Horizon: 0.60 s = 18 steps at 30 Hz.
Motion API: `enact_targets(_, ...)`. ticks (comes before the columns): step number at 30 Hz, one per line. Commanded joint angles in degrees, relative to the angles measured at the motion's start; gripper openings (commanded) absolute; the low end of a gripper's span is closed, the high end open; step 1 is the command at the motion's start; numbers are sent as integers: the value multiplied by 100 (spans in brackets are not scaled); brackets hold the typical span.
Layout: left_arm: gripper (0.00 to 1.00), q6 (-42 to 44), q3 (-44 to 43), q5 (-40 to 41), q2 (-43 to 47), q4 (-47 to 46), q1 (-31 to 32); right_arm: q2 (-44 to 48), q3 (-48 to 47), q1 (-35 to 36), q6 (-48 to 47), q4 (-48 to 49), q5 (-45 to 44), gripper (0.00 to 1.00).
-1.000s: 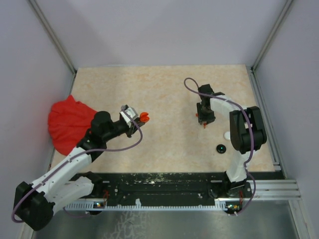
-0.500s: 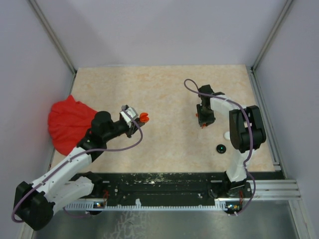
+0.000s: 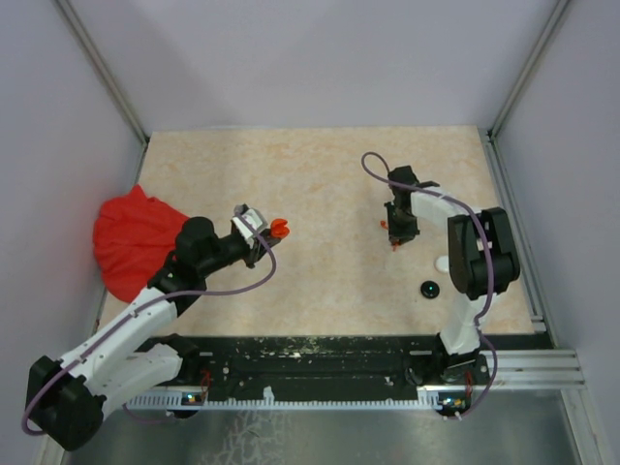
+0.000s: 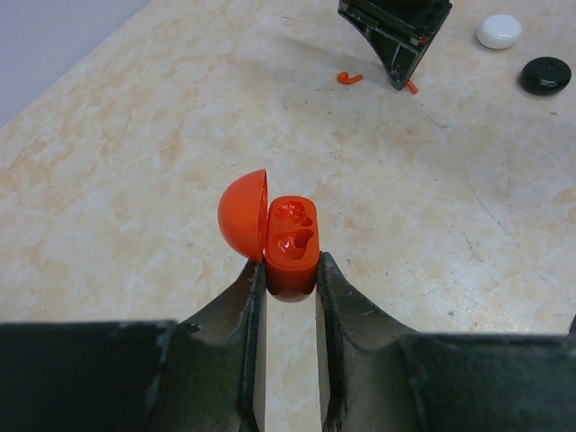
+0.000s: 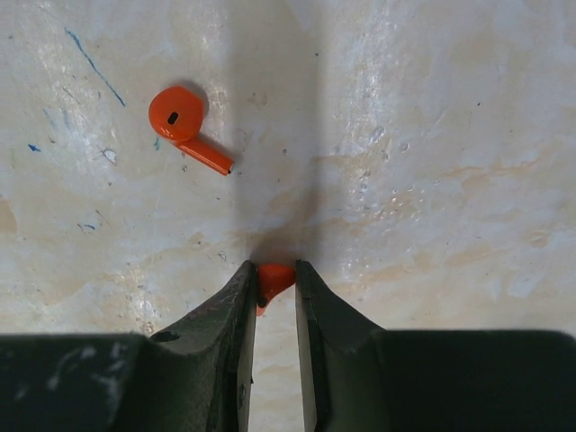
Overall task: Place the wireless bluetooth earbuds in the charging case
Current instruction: Pick up the earbud from the center of the board.
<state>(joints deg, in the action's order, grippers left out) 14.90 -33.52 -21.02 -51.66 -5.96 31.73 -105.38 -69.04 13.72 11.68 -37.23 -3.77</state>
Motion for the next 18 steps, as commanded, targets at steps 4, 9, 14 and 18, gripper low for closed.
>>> enact_targets(4,1,-472,-52,-192,178,-141,-32,927,316,176,141,617,26,18)
enact_targets(9,1,-1129,74,-517,88,-636,-41,1624,384,613,111,868,-270,17)
enact_targets(14,1,-1481,171,-478,-195,-1166,-44,2306,425,929,66,1252,-310,16)
enact_targets(18,1,-1620,334,-658,-595,-2094,-35,2819,511,1236,-11,1745,-277,16)
